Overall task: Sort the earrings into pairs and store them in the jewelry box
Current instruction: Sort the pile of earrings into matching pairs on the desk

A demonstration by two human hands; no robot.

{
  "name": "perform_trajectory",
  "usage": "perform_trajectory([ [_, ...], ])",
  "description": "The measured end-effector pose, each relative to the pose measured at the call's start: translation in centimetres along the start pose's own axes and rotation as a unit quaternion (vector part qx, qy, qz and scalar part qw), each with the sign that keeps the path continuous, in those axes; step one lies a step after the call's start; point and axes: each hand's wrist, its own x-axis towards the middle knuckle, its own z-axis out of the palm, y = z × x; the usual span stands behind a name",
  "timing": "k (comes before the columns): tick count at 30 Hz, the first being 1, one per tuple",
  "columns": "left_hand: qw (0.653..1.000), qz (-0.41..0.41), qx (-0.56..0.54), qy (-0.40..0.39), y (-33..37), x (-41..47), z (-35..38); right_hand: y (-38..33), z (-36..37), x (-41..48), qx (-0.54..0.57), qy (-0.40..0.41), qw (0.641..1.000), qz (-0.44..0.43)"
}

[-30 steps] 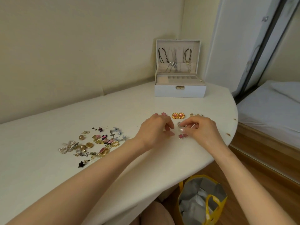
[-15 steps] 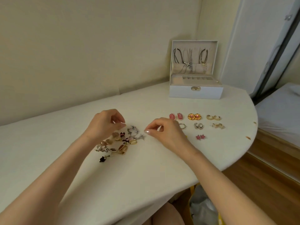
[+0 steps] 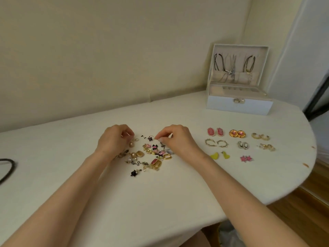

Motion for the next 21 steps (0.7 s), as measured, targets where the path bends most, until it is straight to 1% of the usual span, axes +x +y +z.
perform_trajectory([
  [7,1.0,-0.005,-0.015,-0.025,0.6,0.3,0.3,0.6,-0.1,-0.2,0.022,0.028,0.999,-0.002],
  [12,0.998,-0.006,-0.026,-0.049,0.7,0.3,0.1,0.4,0.0,-0.1,0.021,0.024,0.999,-0.016],
  [14,0.999,-0.006,-0.034,-0.038,0.7,0.2,0.0,0.2,0.0,-0.1,0.023,0.02,0.999,-0.017],
  [17,0.998,0.008,-0.056,-0.001,0.8,0.2,-0.2,0.0,0.1,-0.1,0.013,0.013,1.0,-0.015],
  [21,0.989,0.022,-0.146,0.031,1.5,-0.1,-0.9,-0.6,0.2,0.0,-0.003,-0.008,1.0,-0.011],
])
